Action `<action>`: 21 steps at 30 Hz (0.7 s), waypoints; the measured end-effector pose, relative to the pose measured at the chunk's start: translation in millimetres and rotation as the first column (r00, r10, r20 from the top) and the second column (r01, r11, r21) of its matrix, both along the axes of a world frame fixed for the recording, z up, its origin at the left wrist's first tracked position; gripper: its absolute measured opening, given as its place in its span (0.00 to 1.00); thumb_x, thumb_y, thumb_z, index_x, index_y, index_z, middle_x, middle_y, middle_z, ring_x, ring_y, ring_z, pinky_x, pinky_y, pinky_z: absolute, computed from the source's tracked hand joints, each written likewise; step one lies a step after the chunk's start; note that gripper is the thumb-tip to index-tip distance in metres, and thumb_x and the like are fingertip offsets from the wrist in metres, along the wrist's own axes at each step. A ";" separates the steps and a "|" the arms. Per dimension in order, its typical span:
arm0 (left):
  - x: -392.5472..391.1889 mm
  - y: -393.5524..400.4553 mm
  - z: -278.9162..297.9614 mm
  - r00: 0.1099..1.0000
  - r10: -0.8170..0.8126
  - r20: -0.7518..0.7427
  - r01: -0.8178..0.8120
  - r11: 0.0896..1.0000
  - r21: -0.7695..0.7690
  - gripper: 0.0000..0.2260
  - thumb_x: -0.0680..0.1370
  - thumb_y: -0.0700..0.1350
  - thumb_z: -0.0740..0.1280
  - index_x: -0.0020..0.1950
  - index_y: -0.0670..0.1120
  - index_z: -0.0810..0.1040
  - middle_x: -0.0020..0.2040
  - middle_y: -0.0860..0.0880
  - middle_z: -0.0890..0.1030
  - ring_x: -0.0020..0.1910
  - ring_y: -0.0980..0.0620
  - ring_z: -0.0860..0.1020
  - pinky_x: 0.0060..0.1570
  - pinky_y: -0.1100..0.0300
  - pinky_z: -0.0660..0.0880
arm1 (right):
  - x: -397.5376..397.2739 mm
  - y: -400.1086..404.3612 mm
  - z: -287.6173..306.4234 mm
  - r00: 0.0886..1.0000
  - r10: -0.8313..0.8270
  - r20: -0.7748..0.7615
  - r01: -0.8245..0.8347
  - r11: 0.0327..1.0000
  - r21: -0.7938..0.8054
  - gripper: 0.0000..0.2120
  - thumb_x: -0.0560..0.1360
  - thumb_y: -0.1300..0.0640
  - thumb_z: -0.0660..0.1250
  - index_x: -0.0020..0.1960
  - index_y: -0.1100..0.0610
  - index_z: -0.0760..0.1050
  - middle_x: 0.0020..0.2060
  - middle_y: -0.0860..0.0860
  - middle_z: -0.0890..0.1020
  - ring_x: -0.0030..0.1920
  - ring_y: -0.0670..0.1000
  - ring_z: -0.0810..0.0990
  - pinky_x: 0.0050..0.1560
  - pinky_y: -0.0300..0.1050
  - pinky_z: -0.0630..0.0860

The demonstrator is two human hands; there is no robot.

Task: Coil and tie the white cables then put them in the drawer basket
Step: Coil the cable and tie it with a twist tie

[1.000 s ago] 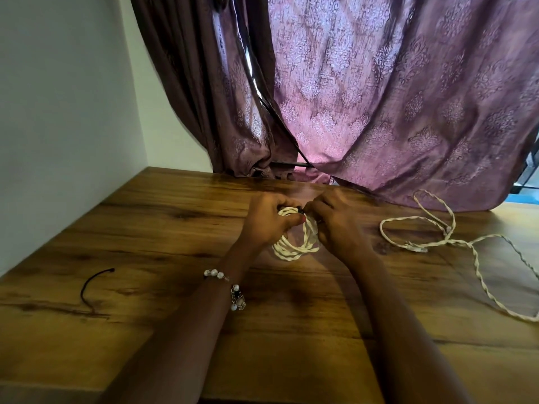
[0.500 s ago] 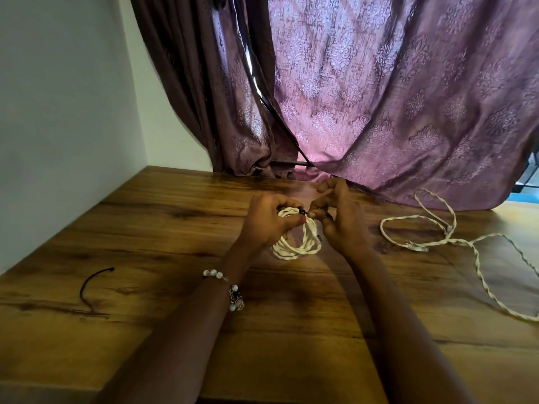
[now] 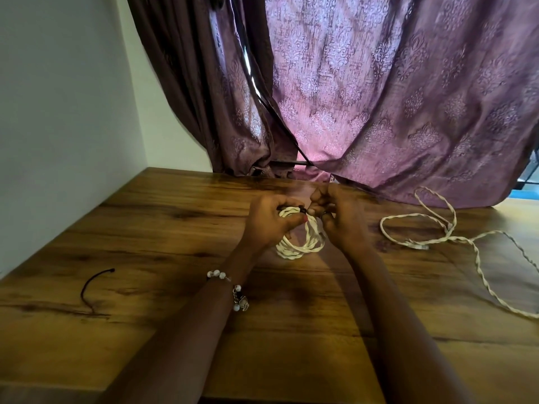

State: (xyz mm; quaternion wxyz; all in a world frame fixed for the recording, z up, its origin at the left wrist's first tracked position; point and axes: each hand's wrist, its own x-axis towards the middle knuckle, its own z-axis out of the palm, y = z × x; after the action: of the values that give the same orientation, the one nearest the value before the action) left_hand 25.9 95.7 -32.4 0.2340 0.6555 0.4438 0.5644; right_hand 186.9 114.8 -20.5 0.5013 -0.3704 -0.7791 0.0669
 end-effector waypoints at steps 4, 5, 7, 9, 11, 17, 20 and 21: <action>1.3 0.7 1.2 1.000 -0.010 0.007 0.010 1.000 -0.017 0.11 0.67 0.36 0.77 0.47 0.45 0.83 0.41 0.45 0.84 0.40 0.42 0.83 0.40 0.47 0.80 | 10.7 3.2 -1.6 0.998 0.016 0.055 -0.018 0.999 0.051 0.12 0.67 0.73 0.67 0.46 0.61 0.81 0.40 0.46 0.81 0.40 0.42 0.81 0.42 0.40 0.79; 0.9 0.9 1.4 1.000 -0.003 0.017 0.003 1.000 -0.024 0.11 0.67 0.36 0.77 0.47 0.44 0.83 0.41 0.45 0.84 0.39 0.42 0.83 0.38 0.47 0.81 | 12.3 3.2 -1.8 0.998 0.036 0.045 -0.038 0.999 0.027 0.11 0.68 0.72 0.67 0.46 0.61 0.82 0.40 0.47 0.82 0.41 0.41 0.81 0.42 0.37 0.78; -0.2 -0.7 3.3 0.998 0.003 0.063 -0.001 0.999 -0.043 0.11 0.67 0.36 0.77 0.48 0.41 0.83 0.40 0.45 0.84 0.37 0.42 0.82 0.35 0.49 0.80 | 12.7 2.2 -2.1 0.998 0.065 0.018 -0.065 0.997 -0.032 0.10 0.70 0.71 0.68 0.46 0.60 0.82 0.40 0.47 0.83 0.42 0.36 0.79 0.43 0.29 0.73; -0.1 -3.5 5.5 0.997 -0.004 0.076 0.007 0.999 -0.048 0.10 0.67 0.35 0.77 0.46 0.43 0.83 0.37 0.49 0.83 0.35 0.41 0.82 0.33 0.51 0.79 | 11.6 1.2 -3.9 0.996 0.083 -0.019 -0.085 0.993 -0.083 0.08 0.71 0.71 0.68 0.45 0.61 0.81 0.40 0.47 0.82 0.42 0.36 0.79 0.42 0.27 0.71; 0.0 -6.3 7.4 0.998 -0.016 0.062 0.019 0.999 -0.044 0.11 0.67 0.35 0.77 0.44 0.47 0.82 0.35 0.55 0.82 0.35 0.41 0.81 0.33 0.51 0.78 | 10.0 -0.3 -4.6 0.994 0.104 -0.045 -0.108 0.990 -0.094 0.08 0.72 0.72 0.67 0.44 0.61 0.80 0.39 0.48 0.81 0.42 0.39 0.79 0.41 0.29 0.73; -0.1 -5.7 7.4 0.998 -0.017 0.056 0.019 0.999 -0.034 0.12 0.66 0.36 0.77 0.44 0.47 0.82 0.37 0.49 0.82 0.36 0.47 0.82 0.37 0.49 0.80 | 5.4 -1.4 -0.4 0.989 -0.016 0.149 -0.011 0.983 0.182 0.08 0.69 0.64 0.62 0.42 0.61 0.79 0.36 0.53 0.81 0.37 0.55 0.78 0.37 0.45 0.73; -0.1 -7.3 8.1 0.996 -0.041 0.085 0.044 0.998 -0.037 0.12 0.66 0.35 0.77 0.44 0.49 0.82 0.38 0.46 0.83 0.37 0.39 0.82 0.36 0.45 0.80 | 2.7 -4.1 1.1 0.976 -0.035 0.217 -0.022 0.967 0.253 0.08 0.71 0.59 0.64 0.42 0.62 0.79 0.34 0.54 0.80 0.36 0.55 0.75 0.37 0.42 0.67; -0.3 -7.3 8.3 0.994 -0.045 0.097 0.049 0.998 -0.041 0.12 0.66 0.34 0.77 0.43 0.49 0.81 0.38 0.45 0.83 0.37 0.35 0.81 0.36 0.43 0.79 | 2.6 -3.7 1.5 0.972 -0.044 0.230 -0.020 0.962 0.271 0.07 0.72 0.59 0.65 0.41 0.62 0.79 0.34 0.54 0.79 0.36 0.54 0.74 0.37 0.42 0.65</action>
State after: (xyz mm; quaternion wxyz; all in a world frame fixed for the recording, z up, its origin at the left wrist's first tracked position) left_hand 25.6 88.4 -24.1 0.2823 0.6328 0.4284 0.5799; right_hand 189.4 111.0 -19.0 0.4526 -0.3082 -0.8322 -0.0877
